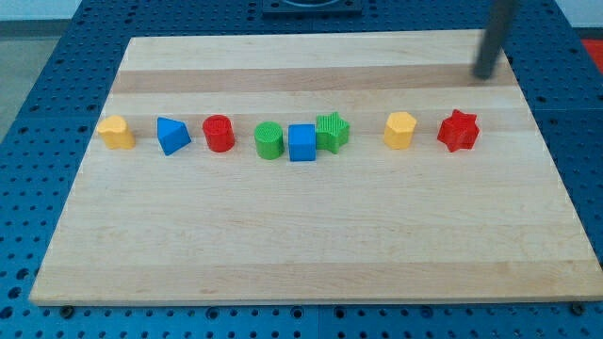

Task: Adjust the blue cube to the left side of green star

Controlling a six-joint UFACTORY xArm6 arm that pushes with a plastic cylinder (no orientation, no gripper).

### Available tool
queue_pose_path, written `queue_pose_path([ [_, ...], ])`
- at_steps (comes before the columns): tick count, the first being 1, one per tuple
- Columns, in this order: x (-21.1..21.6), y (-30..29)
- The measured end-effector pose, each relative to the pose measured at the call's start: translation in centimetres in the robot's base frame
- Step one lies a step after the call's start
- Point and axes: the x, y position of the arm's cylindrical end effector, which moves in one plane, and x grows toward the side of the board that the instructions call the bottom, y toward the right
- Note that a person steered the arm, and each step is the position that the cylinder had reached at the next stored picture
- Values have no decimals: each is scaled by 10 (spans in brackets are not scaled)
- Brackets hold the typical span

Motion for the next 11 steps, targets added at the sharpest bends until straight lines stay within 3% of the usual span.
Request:
queue_pose_path([
  [1, 5, 44],
  [2, 73, 33],
  [3, 177, -15],
  [4, 260, -111],
  [5, 254, -218],
  [6, 201, -293],
  [7, 175, -334],
  [11, 156, -332],
])
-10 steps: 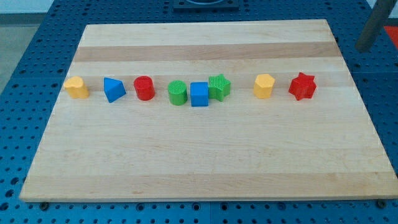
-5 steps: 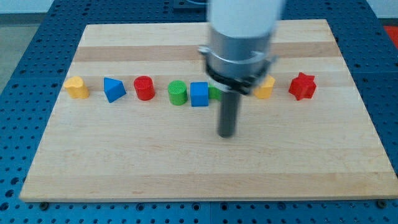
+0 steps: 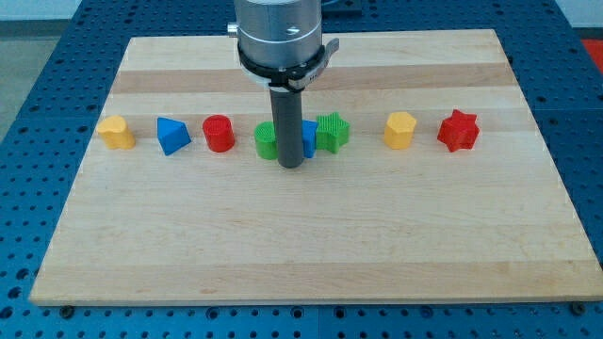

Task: Adjust the blue cube to the left side of green star

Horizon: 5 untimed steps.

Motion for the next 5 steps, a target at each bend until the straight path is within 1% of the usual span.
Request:
queue_pose_path([
  [1, 0, 0],
  [3, 1, -27],
  [5, 1, -30],
])
